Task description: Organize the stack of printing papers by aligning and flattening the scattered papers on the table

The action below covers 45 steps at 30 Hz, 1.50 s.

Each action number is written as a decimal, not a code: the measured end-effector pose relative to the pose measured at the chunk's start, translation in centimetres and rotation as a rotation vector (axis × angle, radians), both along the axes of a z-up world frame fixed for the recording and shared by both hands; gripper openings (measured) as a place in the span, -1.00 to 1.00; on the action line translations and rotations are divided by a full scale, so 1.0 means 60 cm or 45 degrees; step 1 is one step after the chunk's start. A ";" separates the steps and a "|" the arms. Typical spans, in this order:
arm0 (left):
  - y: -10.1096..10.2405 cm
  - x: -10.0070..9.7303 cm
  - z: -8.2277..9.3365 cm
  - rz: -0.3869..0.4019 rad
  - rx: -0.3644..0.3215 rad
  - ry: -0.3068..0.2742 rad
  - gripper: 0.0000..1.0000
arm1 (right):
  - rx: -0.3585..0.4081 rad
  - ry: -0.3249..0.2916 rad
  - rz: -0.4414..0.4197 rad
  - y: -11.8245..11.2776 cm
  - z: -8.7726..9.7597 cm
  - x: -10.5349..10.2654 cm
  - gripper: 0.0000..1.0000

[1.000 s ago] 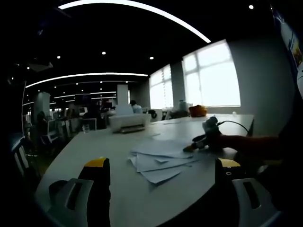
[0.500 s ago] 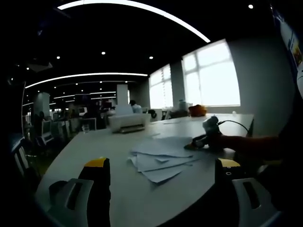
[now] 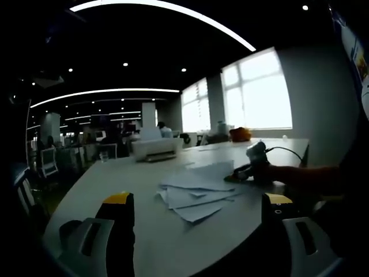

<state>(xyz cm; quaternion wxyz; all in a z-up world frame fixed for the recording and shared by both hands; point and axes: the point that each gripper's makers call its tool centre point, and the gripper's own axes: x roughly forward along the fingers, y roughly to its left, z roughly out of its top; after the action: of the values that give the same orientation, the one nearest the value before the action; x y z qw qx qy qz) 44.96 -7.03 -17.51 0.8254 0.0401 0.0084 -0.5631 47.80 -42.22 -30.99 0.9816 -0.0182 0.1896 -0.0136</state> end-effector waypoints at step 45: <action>0.002 0.002 0.008 -0.010 -0.038 -0.021 0.87 | 0.040 -0.040 -0.089 -0.007 0.007 -0.006 -1.00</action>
<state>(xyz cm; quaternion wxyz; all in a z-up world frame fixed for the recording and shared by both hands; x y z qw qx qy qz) 45.07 -6.93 -17.02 0.8238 0.0323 -0.0071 -0.5660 47.43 -42.65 -30.60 0.9835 0.0041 0.1750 -0.0450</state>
